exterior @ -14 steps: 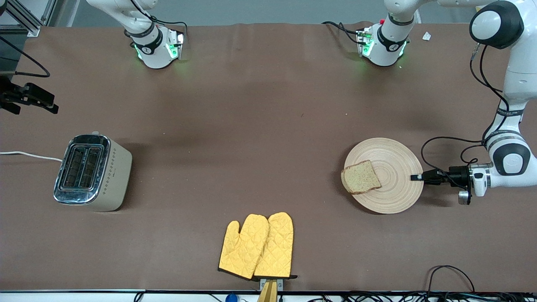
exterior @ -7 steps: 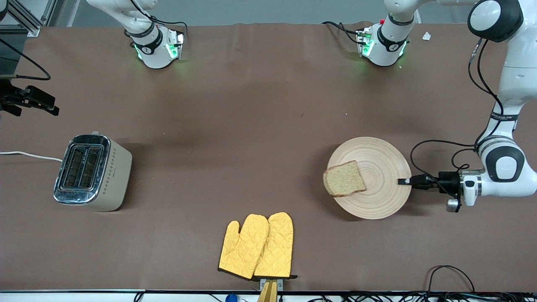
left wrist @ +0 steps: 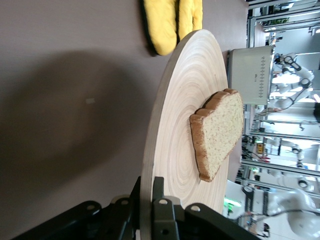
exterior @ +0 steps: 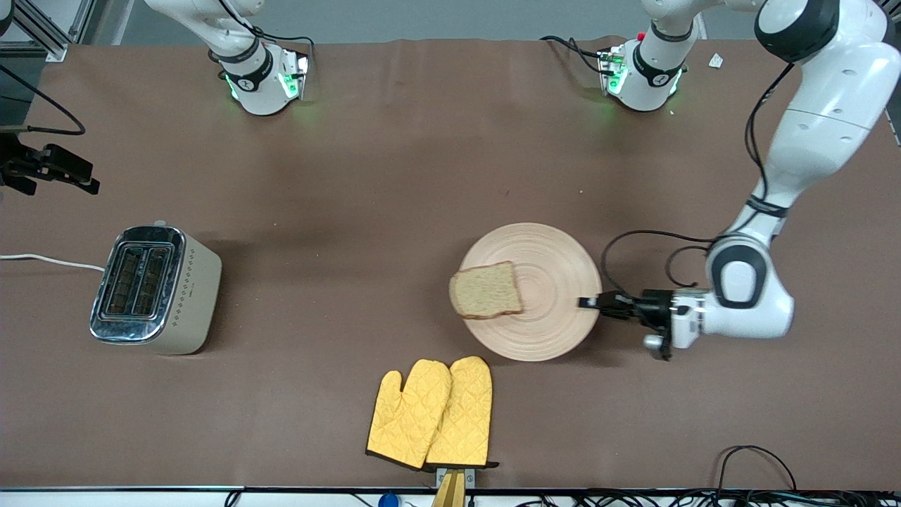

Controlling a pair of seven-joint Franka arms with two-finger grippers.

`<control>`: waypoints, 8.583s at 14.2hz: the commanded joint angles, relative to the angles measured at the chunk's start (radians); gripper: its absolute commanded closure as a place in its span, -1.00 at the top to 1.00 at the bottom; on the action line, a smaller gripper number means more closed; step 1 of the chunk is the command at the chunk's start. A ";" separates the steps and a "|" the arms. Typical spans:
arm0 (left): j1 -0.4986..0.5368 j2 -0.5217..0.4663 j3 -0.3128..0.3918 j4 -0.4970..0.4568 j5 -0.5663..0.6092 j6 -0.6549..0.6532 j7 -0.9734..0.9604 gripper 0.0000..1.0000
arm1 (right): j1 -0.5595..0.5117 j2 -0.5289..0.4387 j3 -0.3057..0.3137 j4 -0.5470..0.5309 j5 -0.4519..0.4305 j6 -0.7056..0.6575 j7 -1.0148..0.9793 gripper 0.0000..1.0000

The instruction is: Move plate and put bread in toaster

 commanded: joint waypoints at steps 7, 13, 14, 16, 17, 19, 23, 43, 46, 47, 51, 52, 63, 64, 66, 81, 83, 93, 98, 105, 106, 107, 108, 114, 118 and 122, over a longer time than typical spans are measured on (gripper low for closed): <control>-0.262 0.041 -0.032 -0.072 -0.238 0.346 0.034 -0.99 | -0.006 0.000 0.002 -0.006 0.013 0.022 -0.009 1.00; -0.250 0.053 -0.023 -0.082 -0.245 0.348 0.044 0.99 | -0.007 0.003 0.002 -0.006 0.013 0.022 -0.009 1.00; -0.236 0.044 -0.012 -0.081 -0.247 0.348 0.021 1.00 | -0.007 0.003 0.003 -0.006 0.015 0.023 -0.010 1.00; -0.152 -0.003 -0.012 -0.079 -0.232 0.334 -0.063 1.00 | 0.010 0.002 0.005 -0.005 0.042 0.023 -0.006 1.00; -0.120 -0.036 -0.009 -0.076 -0.209 0.309 -0.123 1.00 | 0.042 0.000 0.003 -0.006 0.097 0.037 0.005 1.00; -0.043 -0.074 -0.002 -0.032 -0.048 0.202 -0.282 1.00 | 0.108 0.009 0.003 -0.060 0.142 0.130 0.046 1.00; 0.042 -0.148 -0.012 0.108 0.204 0.049 -0.527 1.00 | 0.281 0.158 0.005 -0.092 0.197 0.313 0.119 1.00; -0.285 -0.886 0.522 0.149 0.733 -0.697 -0.670 1.00 | 0.568 0.535 0.006 -0.321 0.345 0.962 0.119 0.25; -0.287 -0.903 0.511 0.139 0.738 -0.700 -0.680 1.00 | 0.568 0.535 0.006 -0.312 0.346 0.930 0.120 0.09; -0.284 -0.912 0.500 0.139 0.738 -0.700 -0.683 1.00 | 0.567 0.535 0.006 -0.312 0.346 0.930 0.120 0.07; -0.285 -0.910 0.485 0.139 0.739 -0.699 -0.745 1.00 | 0.567 0.532 0.006 -0.302 0.346 0.927 0.128 0.03; -0.285 -0.910 0.483 0.139 0.739 -0.696 -0.746 1.00 | 0.567 0.531 0.006 -0.296 0.346 0.913 0.126 -0.02; -0.293 -0.884 0.468 0.145 0.738 -0.670 -0.748 1.00 | 0.559 0.408 0.002 -0.181 0.343 0.611 0.223 -0.99; -0.293 -0.884 0.468 0.145 0.736 -0.670 -0.748 1.00 | 0.557 0.385 -0.003 -0.169 0.334 0.567 0.228 -0.99; -0.290 -0.887 0.466 0.145 0.736 -0.670 -0.745 1.00 | 0.553 0.336 -0.024 -0.154 0.300 0.511 0.226 -0.99; -0.290 -0.886 0.468 0.145 0.738 -0.670 -0.748 1.00 | 0.463 0.212 -0.436 -0.081 -0.212 0.365 0.179 -0.99; -0.290 -0.886 0.468 0.145 0.736 -0.670 -0.748 1.00 | 0.430 0.215 -0.436 -0.089 -0.214 0.362 0.211 -0.99; -0.291 -0.887 0.465 0.143 0.733 -0.670 -0.754 1.00 | 0.435 0.212 -0.433 -0.138 -0.248 0.302 0.214 -0.99; -0.291 -0.884 0.459 0.145 0.732 -0.660 -0.754 1.00 | 0.436 0.213 -0.433 -0.144 -0.249 0.310 0.214 -0.99; -0.291 -0.883 0.459 0.140 0.735 -0.643 -0.754 1.00 | 0.455 0.270 -0.426 -0.140 -0.241 0.318 0.223 1.00; -0.291 -0.883 0.459 0.140 0.735 -0.640 -0.754 1.00 | 0.455 0.273 -0.423 -0.140 -0.232 0.318 0.226 1.00; -0.291 -0.874 0.459 0.142 0.735 -0.639 -0.754 1.00 | 0.456 0.273 -0.422 -0.137 -0.208 0.321 0.225 1.00; -0.293 -0.872 0.459 0.142 0.735 -0.637 -0.754 1.00 | 0.455 0.273 -0.423 -0.126 -0.153 0.330 0.226 1.00; -0.293 -0.869 0.459 0.140 0.735 -0.625 -0.754 1.00 | 0.485 0.256 -0.419 -0.029 -0.007 0.284 0.218 1.00; -0.290 -0.871 0.459 0.142 0.736 -0.627 -0.752 1.00 | 0.487 0.250 -0.419 0.083 0.031 0.099 0.209 1.00; -0.288 -0.871 0.459 0.142 0.735 -0.627 -0.752 1.00 | 0.488 0.220 -0.417 0.087 0.065 0.077 0.192 1.00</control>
